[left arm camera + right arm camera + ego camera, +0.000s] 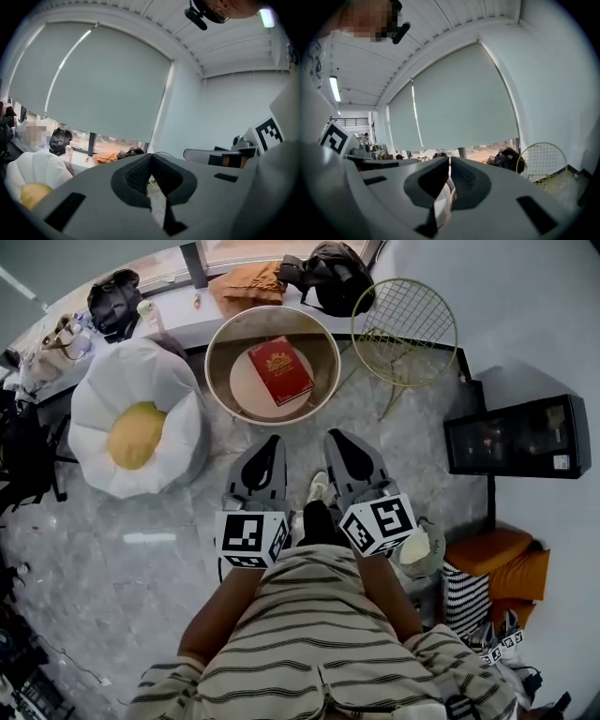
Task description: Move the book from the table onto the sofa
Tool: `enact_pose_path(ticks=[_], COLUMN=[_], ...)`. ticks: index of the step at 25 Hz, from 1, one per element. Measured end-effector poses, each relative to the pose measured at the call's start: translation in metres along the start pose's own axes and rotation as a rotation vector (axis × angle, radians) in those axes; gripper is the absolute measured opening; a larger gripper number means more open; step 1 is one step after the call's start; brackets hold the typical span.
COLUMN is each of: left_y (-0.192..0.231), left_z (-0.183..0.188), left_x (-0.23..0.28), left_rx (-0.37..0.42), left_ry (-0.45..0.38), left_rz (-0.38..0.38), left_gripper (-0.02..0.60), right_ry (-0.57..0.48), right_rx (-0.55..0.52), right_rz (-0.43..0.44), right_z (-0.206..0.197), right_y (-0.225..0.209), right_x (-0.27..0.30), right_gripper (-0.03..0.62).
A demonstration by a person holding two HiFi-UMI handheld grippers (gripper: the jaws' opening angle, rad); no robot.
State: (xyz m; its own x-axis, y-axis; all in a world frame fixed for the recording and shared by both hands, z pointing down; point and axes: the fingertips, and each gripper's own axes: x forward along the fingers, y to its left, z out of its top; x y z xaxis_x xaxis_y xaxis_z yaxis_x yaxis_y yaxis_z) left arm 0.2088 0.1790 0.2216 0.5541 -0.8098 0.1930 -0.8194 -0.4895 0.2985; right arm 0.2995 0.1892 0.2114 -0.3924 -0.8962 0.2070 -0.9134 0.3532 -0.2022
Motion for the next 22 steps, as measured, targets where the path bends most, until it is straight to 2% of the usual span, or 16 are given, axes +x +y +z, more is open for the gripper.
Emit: enact_pose_path(ticks=[7, 13, 22], left_y=[0.03, 0.058, 0.093], left_z=[-0.017, -0.039, -0.1], left_x=[0.058, 0.132, 0.22], left_rx=[-0.052, -0.105, -0.188], left_ry=[0.042, 0.117, 0.226], left_rz=[0.057, 0.119, 0.212], left_gripper=[0.005, 0.005, 0.005], right_ry=[0.054, 0.151, 0.322], right_rx=[0.022, 0.048, 0.126], right_rz=[0.034, 0.072, 0.146], right_z=[-0.015, -0.034, -0.104], right_y=[-0.044, -0.1, -0.166], right_x=[0.056, 0.12, 0.191], right_gripper=[0.014, 0.014, 0.014])
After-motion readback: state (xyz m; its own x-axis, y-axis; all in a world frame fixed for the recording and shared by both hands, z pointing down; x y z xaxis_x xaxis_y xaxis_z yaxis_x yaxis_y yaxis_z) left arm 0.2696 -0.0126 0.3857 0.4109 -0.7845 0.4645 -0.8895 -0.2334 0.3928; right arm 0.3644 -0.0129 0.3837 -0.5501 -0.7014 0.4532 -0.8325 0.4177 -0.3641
